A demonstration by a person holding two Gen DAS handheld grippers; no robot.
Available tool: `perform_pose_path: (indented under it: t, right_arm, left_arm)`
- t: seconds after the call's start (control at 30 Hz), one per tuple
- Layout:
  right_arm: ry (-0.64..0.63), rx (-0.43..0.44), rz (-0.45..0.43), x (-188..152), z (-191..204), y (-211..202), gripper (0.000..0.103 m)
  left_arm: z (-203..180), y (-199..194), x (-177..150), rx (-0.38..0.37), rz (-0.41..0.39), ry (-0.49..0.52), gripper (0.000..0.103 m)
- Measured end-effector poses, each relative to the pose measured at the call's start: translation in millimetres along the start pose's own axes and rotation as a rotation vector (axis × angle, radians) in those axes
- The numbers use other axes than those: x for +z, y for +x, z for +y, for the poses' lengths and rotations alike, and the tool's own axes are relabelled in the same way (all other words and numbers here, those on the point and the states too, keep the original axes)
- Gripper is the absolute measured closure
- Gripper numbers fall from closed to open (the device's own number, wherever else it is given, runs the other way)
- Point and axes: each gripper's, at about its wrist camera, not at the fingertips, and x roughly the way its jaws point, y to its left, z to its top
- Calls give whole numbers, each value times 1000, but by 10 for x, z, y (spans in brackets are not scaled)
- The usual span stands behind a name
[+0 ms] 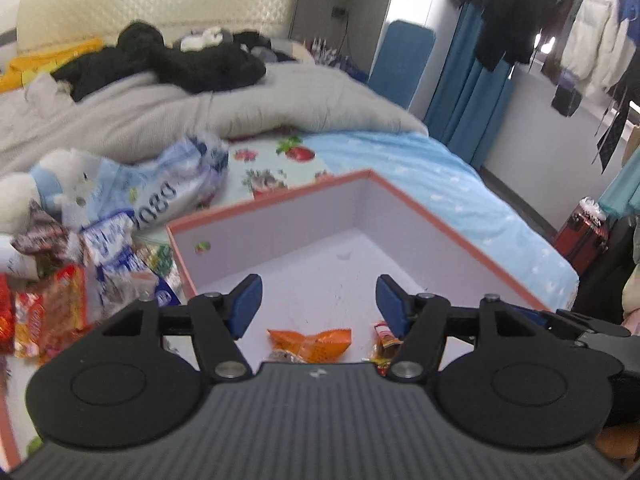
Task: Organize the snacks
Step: 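Carry both packets over the deep pink box and open both tools, then withdraw both tools from the deep pink box toward the pile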
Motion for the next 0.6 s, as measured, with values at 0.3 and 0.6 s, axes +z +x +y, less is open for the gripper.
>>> perform_pose_path:
  t: [0.3, 0.6]
  right_arm:
    - [-25, 71, -152, 137, 339, -672, 37]
    - [-75, 120, -231, 125, 671, -1110, 37]
  left_arm:
    - [127, -850, 44, 15, -120, 14, 35]
    - [347, -1582, -113, 54, -221, 1, 35]
